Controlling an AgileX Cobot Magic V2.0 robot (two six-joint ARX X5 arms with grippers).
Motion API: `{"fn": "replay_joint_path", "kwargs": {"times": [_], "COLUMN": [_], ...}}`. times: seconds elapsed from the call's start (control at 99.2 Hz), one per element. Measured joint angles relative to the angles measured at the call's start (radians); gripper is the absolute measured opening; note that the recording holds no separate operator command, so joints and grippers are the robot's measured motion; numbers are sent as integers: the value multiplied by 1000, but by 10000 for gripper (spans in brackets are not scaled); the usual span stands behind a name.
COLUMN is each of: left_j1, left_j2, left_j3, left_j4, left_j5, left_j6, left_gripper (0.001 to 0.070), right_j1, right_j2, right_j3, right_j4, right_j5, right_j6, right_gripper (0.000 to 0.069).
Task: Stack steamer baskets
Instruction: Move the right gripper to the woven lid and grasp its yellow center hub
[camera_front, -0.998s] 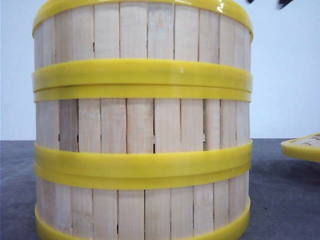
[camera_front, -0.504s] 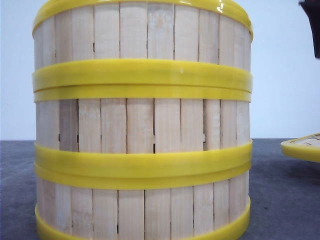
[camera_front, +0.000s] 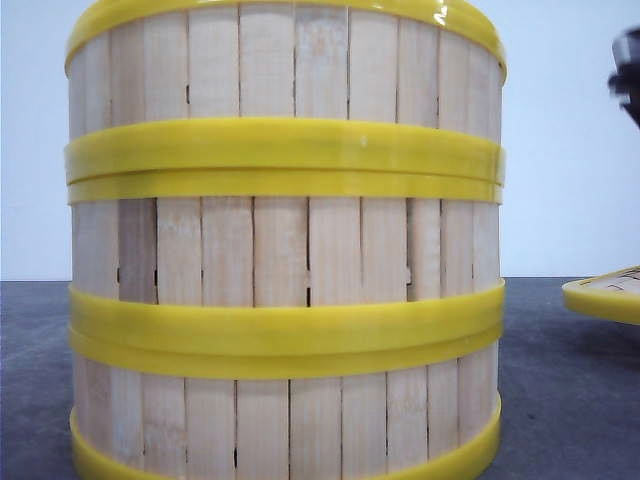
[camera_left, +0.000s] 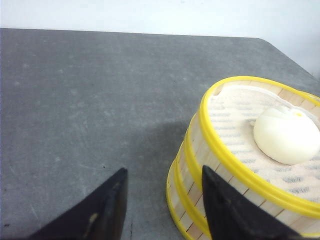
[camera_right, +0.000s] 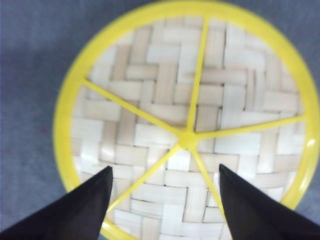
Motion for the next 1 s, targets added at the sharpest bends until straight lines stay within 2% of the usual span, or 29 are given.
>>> {"fn": "replay_joint_path", "kwargs": {"times": [0.141, 0.272, 0.655, 0.847, 0.998], "left_j1": [0, 0, 0, 0, 0], "left_j2": [0, 0, 0, 0, 0], "left_j3": [0, 0, 0, 0, 0], "left_j4": [0, 0, 0, 0, 0], "left_j5": [0, 0, 0, 0, 0], "left_j6": [0, 0, 1, 1, 1], "left_gripper": [275, 275, 275, 275, 275], "right_j1": [-15, -25, -31, -31, -32], "right_j2": [11, 13, 63, 63, 63], "right_j3": [-42, -48, -48, -48, -48], "right_j4": [45, 79, 116, 122, 132], "right_j5": [0, -2, -22, -21, -21], "right_j6": [-1, -2, -2, -2, -2], "right_gripper": [401, 338, 252, 153, 133]}}
